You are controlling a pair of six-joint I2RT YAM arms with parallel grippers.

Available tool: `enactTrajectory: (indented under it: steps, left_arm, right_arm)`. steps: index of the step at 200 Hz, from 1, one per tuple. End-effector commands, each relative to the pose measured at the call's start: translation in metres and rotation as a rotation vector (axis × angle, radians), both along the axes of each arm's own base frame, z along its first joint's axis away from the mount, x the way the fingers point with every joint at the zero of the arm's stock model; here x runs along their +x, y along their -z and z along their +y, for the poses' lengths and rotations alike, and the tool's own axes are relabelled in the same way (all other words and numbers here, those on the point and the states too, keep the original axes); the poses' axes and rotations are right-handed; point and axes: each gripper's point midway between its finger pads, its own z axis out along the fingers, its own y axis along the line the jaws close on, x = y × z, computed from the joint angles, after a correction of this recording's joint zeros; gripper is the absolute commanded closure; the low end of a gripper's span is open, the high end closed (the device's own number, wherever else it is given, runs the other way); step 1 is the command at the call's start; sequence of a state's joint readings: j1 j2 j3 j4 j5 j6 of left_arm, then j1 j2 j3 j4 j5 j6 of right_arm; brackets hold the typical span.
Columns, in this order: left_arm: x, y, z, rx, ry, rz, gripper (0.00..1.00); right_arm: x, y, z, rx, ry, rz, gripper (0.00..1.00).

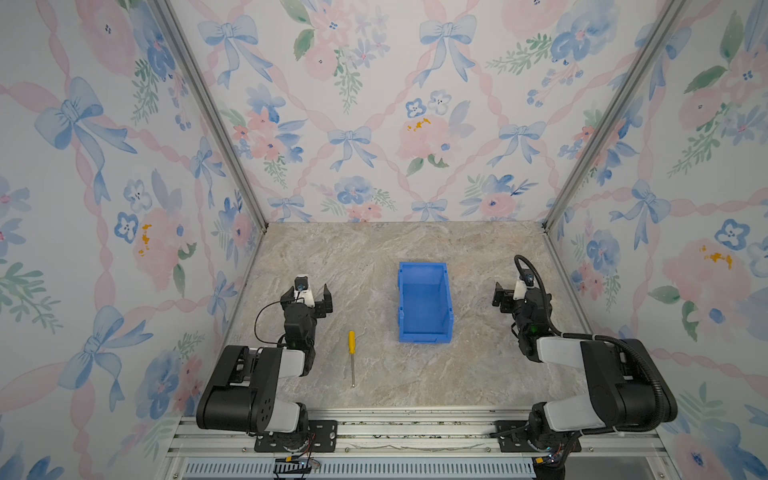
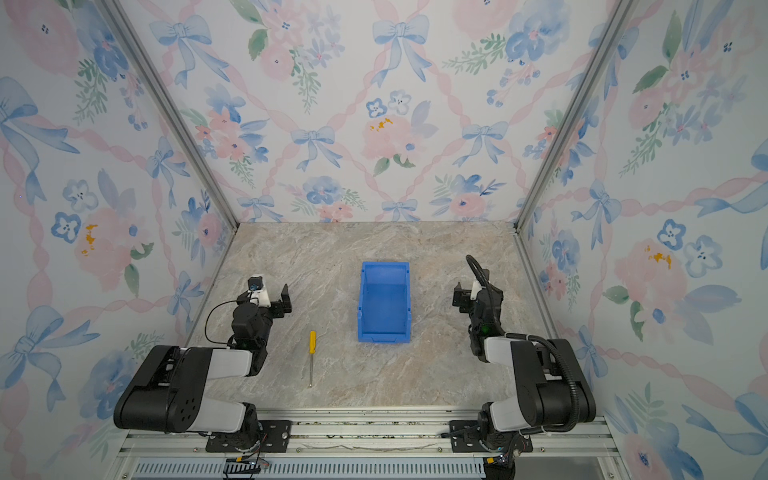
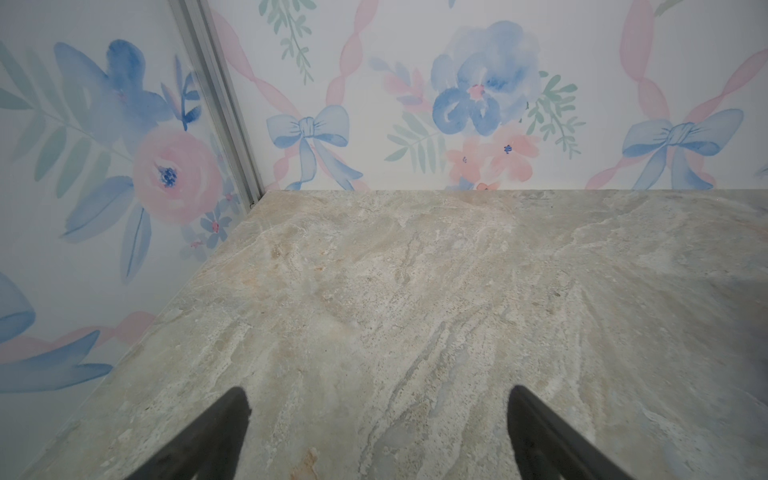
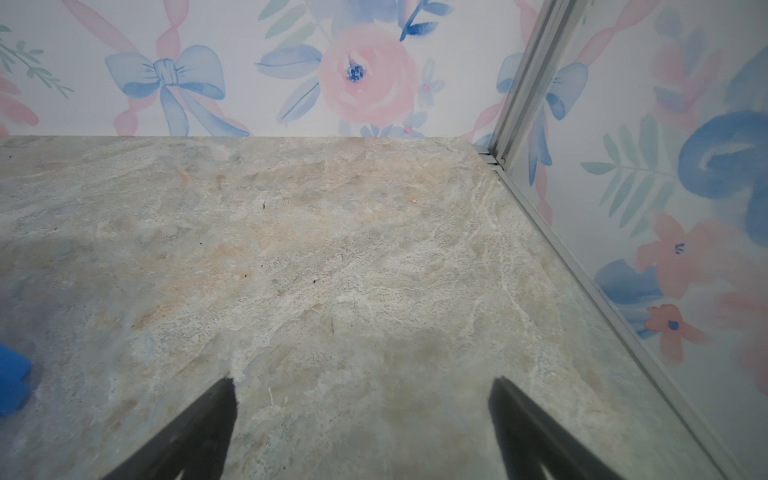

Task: Put the screwdriver in the bin

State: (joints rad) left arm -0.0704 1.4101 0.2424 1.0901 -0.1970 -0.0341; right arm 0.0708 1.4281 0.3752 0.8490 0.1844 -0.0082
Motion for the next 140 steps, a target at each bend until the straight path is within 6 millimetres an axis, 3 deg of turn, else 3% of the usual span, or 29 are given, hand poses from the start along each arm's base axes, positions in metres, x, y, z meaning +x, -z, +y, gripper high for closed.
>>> enactTrajectory:
  steps: [1,31,60,113,140]
  left_arm:
    - [0.003,0.008,0.005,-0.003,-0.02,0.038,0.02]
    - [0.006,0.008,0.005,-0.002,-0.024,0.056,0.03]
    - [0.004,0.007,0.006,-0.02,-0.04,0.131,0.03]
    - [-0.012,0.006,-0.001,-0.156,-0.071,0.322,0.03]
    - [-0.023,-0.002,-0.018,-0.228,-0.049,0.417,0.02]
  right_arm:
    - [-0.005,0.003,-0.002,-0.002,0.022,0.002,0.03]
    - [0.0,0.005,0.0,-0.025,0.034,0.024,0.03]
    - [-0.013,-0.009,0.008,-0.042,0.025,0.049,0.03]
    - [-0.047,-0.063,0.03,0.006,0.047,0.099,0.03]
    - [-0.063,-0.076,0.039,0.046,0.072,0.186,0.03]
